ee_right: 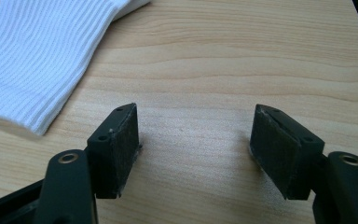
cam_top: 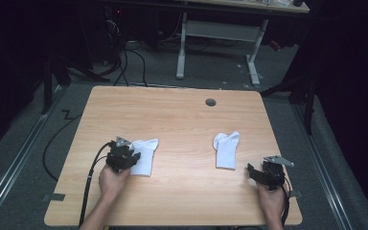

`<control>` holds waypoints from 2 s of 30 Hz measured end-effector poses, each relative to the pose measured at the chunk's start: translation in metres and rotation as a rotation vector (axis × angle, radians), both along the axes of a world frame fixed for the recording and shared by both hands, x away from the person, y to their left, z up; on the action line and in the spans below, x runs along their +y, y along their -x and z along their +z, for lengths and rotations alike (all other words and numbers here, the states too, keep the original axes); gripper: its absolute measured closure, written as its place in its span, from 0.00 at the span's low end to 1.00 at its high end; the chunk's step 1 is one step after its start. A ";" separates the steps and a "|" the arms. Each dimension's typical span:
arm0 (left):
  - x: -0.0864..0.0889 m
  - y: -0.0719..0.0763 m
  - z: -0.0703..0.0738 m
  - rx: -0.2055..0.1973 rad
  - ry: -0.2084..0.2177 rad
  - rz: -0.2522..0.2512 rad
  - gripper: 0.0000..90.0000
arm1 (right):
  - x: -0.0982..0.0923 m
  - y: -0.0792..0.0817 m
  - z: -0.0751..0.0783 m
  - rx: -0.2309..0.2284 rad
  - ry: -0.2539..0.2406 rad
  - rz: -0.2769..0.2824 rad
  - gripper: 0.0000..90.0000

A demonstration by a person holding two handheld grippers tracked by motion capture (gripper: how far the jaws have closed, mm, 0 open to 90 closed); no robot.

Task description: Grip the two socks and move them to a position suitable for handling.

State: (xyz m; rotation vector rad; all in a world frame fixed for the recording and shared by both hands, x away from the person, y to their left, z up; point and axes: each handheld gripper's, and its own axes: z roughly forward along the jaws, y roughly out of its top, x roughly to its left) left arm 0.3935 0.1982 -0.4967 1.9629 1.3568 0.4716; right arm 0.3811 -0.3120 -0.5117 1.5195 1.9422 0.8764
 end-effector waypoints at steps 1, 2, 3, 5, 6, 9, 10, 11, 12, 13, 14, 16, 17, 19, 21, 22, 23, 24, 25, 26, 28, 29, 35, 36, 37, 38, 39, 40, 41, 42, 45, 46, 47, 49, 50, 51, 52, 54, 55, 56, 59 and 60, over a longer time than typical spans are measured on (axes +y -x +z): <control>0.000 0.000 0.000 0.002 0.004 -0.003 0.75 | 0.000 0.000 0.000 0.000 0.000 0.000 0.36; 0.000 0.000 0.000 0.005 0.010 -0.002 0.77 | 0.000 0.000 0.000 0.001 0.000 0.001 0.36; 0.000 -0.001 0.000 0.008 0.018 -0.003 0.79 | 0.000 0.000 0.000 0.000 0.000 0.003 0.36; 0.001 -0.001 0.000 0.013 0.031 -0.008 0.87 | 0.001 0.000 0.000 0.002 -0.001 0.003 0.37; 0.001 -0.001 0.000 0.011 0.031 -0.009 0.88 | 0.001 0.000 0.000 0.001 0.000 0.004 0.37; 0.002 -0.001 0.001 0.015 0.043 -0.009 0.90 | 0.001 0.000 0.000 0.000 -0.001 0.010 0.37; 0.004 -0.002 0.001 0.021 0.057 -0.010 0.92 | 0.001 0.000 0.000 -0.001 -0.002 0.019 0.39; 0.005 -0.002 0.001 0.023 0.062 -0.010 0.92 | 0.001 0.000 0.000 -0.002 -0.002 0.021 0.39; 0.005 -0.002 0.001 0.023 0.062 -0.010 0.93 | 0.001 0.000 0.000 -0.003 -0.001 0.030 0.40; 0.006 -0.002 0.001 0.026 0.065 -0.012 0.93 | 0.001 0.000 0.000 -0.004 -0.001 0.033 0.41; 0.007 -0.002 0.002 0.030 0.075 -0.013 0.93 | 0.001 0.001 0.000 -0.003 -0.006 0.037 0.44; 0.007 -0.002 0.002 0.036 0.092 -0.016 0.94 | 0.002 0.001 0.000 -0.007 -0.005 0.054 0.49; 0.008 -0.002 0.002 0.038 0.100 -0.018 0.94 | 0.002 0.001 0.000 -0.007 -0.005 0.054 0.49; 0.008 -0.002 0.004 0.036 0.115 -0.017 0.94 | 0.002 0.002 0.000 -0.010 -0.004 0.063 0.51; 0.008 -0.001 0.005 0.034 0.128 -0.018 0.95 | 0.002 0.002 0.000 -0.010 -0.005 0.063 0.52; 0.008 -0.001 0.006 0.034 0.140 -0.018 0.95 | 0.002 0.002 0.001 -0.010 -0.004 0.061 0.52; 0.008 -0.001 0.007 0.031 0.149 -0.017 0.95 | 0.002 0.002 0.001 -0.010 -0.004 0.061 0.52; 0.009 0.000 0.009 0.025 0.163 -0.016 0.95 | 0.002 0.002 0.001 -0.010 -0.004 0.060 0.53; 0.009 0.000 0.009 0.025 0.163 -0.016 0.95 | 0.002 0.002 0.001 -0.010 -0.004 0.060 0.53; 0.009 0.000 0.010 0.020 0.173 -0.016 0.95 | 0.002 0.002 0.001 -0.010 -0.004 0.059 0.53; 0.009 0.001 0.012 0.013 0.184 -0.015 0.95 | 0.002 0.002 0.001 -0.010 -0.003 0.060 0.53; 0.009 0.002 0.014 0.011 0.187 -0.014 0.95 | 0.002 0.002 0.001 -0.010 -0.003 0.060 0.53; 0.001 0.004 0.032 -0.035 0.160 -0.049 0.95 | 0.002 0.002 0.001 -0.012 -0.002 0.058 0.53; -0.002 0.004 0.037 -0.050 0.152 -0.059 0.95 | 0.002 0.002 0.000 -0.013 -0.002 0.057 0.53; -0.002 0.004 0.037 -0.050 0.152 -0.059 0.95 | 0.002 0.002 0.000 -0.013 -0.002 0.057 0.53; -0.004 0.004 0.040 -0.057 0.149 -0.066 0.95 | 0.002 0.002 0.001 -0.011 -0.002 0.054 0.53; -0.006 0.004 0.041 -0.061 0.150 -0.069 0.95 | 0.002 0.002 0.001 -0.011 -0.002 0.054 0.53; -0.009 0.004 0.045 -0.067 0.154 -0.077 0.95 | 0.002 0.002 0.000 -0.012 -0.003 0.054 0.52; -0.009 0.004 0.045 -0.067 0.154 -0.077 0.95 | 0.002 0.002 0.000 -0.012 -0.003 0.054 0.52; -0.012 0.004 0.046 -0.069 0.150 -0.086 0.95 | 0.002 0.002 0.001 -0.011 -0.003 0.053 0.52; -0.016 0.004 0.049 -0.078 0.154 -0.096 0.95 | 0.003 0.002 0.001 -0.011 -0.001 0.050 0.52; -0.018 0.004 0.050 -0.081 0.161 -0.100 0.95 | 0.003 0.002 0.001 -0.012 -0.001 0.048 0.52; -0.020 0.004 0.050 -0.082 0.165 -0.103 0.95 | 0.003 0.003 0.001 -0.013 0.000 0.045 0.53; -0.024 0.003 0.051 -0.086 0.168 -0.110 0.95 | 0.003 0.004 0.001 -0.018 0.006 0.045 0.56; -0.026 0.003 0.052 -0.086 0.169 -0.113 0.95 | 0.003 0.005 0.001 -0.019 0.005 0.042 0.59; -0.027 0.003 0.052 -0.089 0.175 -0.116 0.95 | 0.003 0.005 0.001 -0.019 0.005 0.042 0.59; -0.031 0.002 0.054 -0.087 0.184 -0.123 0.95 | 0.003 0.006 0.002 -0.017 0.009 0.038 0.61; -0.033 0.001 0.054 -0.089 0.180 -0.126 0.95 | 0.003 0.007 0.002 -0.016 0.010 0.039 0.62; -0.035 0.001 0.055 -0.092 0.182 -0.128 0.95 | 0.003 0.007 0.003 -0.020 0.014 0.045 0.62; -0.037 0.001 0.056 -0.094 0.181 -0.133 0.95 | 0.004 0.010 0.005 -0.026 0.018 0.053 0.63; -0.044 0.000 0.058 -0.099 0.166 -0.147 0.95 | 0.006 0.012 0.008 -0.038 0.020 0.063 0.64; -0.049 0.000 0.058 -0.107 0.144 -0.153 0.95 | 0.007 0.013 0.009 -0.043 0.019 0.068 0.64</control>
